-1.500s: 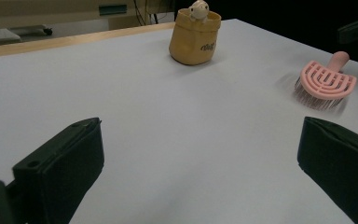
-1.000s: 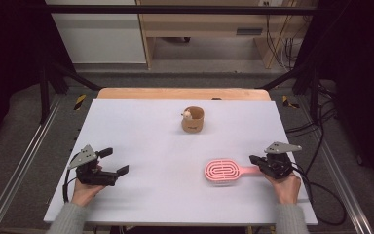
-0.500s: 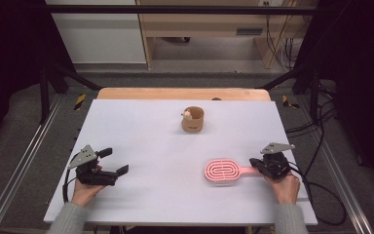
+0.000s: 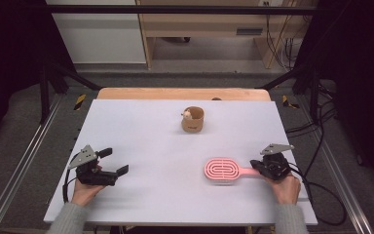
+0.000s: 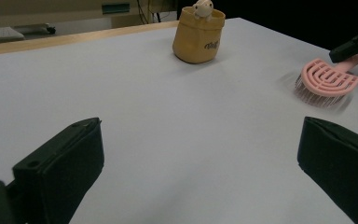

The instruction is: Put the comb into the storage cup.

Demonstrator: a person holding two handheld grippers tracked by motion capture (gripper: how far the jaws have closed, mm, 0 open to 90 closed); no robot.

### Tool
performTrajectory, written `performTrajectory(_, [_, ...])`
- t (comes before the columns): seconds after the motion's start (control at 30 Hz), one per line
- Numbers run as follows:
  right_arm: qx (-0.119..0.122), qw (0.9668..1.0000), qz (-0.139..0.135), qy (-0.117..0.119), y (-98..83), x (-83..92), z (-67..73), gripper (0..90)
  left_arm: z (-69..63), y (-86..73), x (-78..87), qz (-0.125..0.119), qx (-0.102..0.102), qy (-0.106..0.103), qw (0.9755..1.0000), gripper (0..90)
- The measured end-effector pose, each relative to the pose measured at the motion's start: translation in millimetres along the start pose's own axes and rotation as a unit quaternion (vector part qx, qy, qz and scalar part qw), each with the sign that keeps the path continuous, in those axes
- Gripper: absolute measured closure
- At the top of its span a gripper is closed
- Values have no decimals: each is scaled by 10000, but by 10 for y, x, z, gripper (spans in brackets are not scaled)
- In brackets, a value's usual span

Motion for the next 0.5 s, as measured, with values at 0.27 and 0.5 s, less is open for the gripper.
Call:
performTrajectory(0.27, [32, 9999, 104, 13, -26, -8, 18, 900, -2, -2, 0, 5, 2, 10, 10000, 4])
performTrajectory(0.5, [43, 9998, 177, 32, -75, -10, 54, 900, 1, -3, 9, -9, 15, 19, 10000, 4])
Point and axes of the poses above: each handheld gripper's, and its own axes: x roughly backward along the jaws, y roughly out of its top, z roughly to its left, the point moved 2 cm from there along -x, roughly forward along the jaws, and after that the axes turned 14 degrees about z, right-handed, at the moved point
